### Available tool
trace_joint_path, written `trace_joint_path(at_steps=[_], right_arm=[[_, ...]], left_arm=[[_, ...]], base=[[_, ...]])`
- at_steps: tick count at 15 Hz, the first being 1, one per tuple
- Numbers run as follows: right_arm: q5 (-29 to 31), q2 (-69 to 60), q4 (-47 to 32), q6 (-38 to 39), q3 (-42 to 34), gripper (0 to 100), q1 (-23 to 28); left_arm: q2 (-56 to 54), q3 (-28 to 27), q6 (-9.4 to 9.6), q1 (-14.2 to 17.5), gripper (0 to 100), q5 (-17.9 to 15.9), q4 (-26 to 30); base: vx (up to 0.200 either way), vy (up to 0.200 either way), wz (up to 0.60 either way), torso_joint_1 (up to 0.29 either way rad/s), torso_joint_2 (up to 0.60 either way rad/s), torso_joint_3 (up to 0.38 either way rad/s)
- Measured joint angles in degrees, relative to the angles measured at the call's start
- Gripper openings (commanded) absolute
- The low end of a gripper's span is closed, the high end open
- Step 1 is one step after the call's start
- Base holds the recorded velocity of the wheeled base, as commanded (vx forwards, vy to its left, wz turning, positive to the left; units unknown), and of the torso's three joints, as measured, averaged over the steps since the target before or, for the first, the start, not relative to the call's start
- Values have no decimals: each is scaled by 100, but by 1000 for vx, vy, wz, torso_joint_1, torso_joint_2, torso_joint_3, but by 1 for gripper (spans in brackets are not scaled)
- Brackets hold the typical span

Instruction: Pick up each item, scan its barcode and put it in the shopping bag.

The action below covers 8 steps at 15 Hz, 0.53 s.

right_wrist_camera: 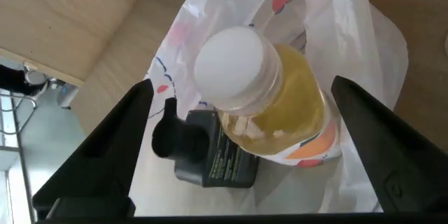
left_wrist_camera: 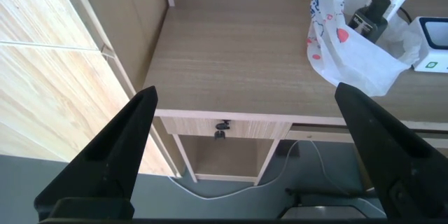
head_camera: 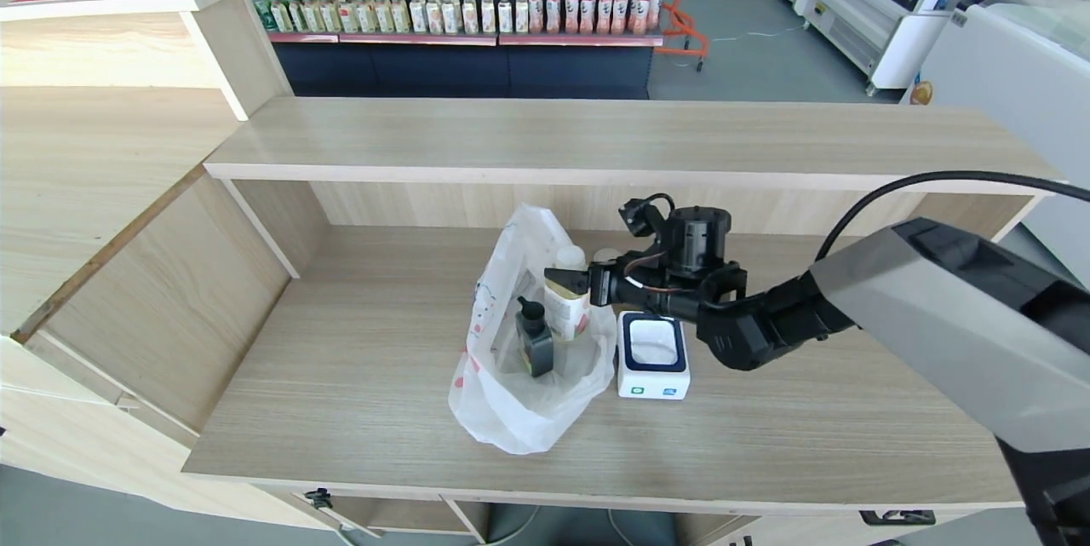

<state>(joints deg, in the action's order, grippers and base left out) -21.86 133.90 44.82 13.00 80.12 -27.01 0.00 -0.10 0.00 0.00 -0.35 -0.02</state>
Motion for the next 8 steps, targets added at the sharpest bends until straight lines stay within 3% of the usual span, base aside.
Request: trace_joint_path(at_steps=[5,6,8], right_arm=[[-149,-1274,-13,418,-1607,100,199],[-268,-2492,-27,405,-3020,100,607],[-252,-3300,-284,290,-3536,100,836]], left_arm=[[0,0,0,0,100,0,-2],[2,0,0,0,100,2,-2],[0,0,0,0,100,0,-2]], base=[[0,0,0,0,0,0],[0,0,0,0,0,0],[0,0,0,0,0,0]])
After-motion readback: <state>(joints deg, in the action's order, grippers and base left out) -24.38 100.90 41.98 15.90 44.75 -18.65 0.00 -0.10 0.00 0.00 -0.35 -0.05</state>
